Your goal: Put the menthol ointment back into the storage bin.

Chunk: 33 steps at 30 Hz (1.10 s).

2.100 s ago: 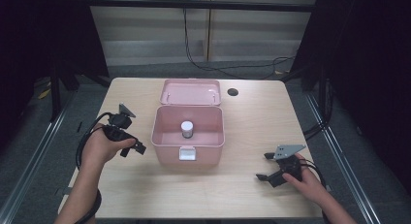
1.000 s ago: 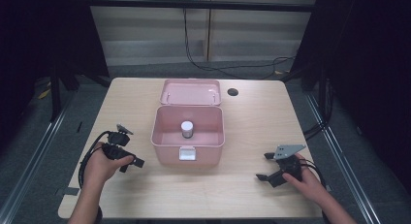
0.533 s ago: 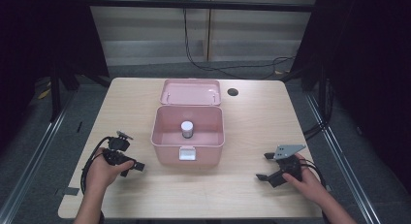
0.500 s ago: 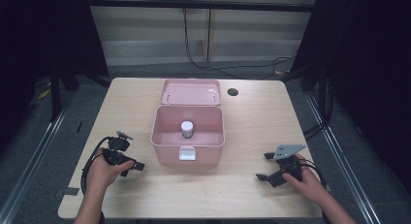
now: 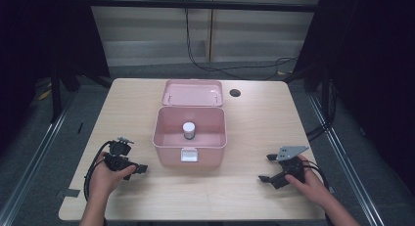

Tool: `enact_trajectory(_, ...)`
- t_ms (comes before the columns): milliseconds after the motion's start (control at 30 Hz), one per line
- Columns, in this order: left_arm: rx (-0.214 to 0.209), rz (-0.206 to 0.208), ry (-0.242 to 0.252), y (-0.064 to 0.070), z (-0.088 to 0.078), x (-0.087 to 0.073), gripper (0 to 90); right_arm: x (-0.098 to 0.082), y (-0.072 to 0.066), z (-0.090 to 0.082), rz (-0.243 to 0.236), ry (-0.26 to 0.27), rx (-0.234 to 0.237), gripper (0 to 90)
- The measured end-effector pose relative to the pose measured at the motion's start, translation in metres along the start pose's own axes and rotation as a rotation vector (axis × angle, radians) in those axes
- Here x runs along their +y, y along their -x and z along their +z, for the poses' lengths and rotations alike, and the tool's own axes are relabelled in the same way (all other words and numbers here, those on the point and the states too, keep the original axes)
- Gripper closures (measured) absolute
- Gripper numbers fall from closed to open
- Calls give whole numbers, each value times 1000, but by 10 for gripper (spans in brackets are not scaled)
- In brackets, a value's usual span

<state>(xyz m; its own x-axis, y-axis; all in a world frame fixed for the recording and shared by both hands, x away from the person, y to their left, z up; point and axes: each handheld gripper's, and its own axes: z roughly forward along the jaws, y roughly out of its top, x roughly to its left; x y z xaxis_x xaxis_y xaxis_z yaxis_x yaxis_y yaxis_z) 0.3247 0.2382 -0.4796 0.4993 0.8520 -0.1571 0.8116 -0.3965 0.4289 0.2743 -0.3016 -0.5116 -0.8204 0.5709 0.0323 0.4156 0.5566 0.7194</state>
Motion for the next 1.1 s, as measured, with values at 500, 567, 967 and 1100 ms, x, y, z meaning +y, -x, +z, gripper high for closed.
enact_trajectory(500,44,56,95,7,9,-10,24,0,0,0,1,0,-1,101)
enact_trajectory(567,42,71,112,8,11,-12,12,0,0,0,1,0,-1,101)
enact_trajectory(967,82,135,175,9,14,-20,0,0,0,0,0,1,-1,101)
enact_trajectory(1100,83,138,213,9,15,-24,0,0,0,0,1,0,-1,101)
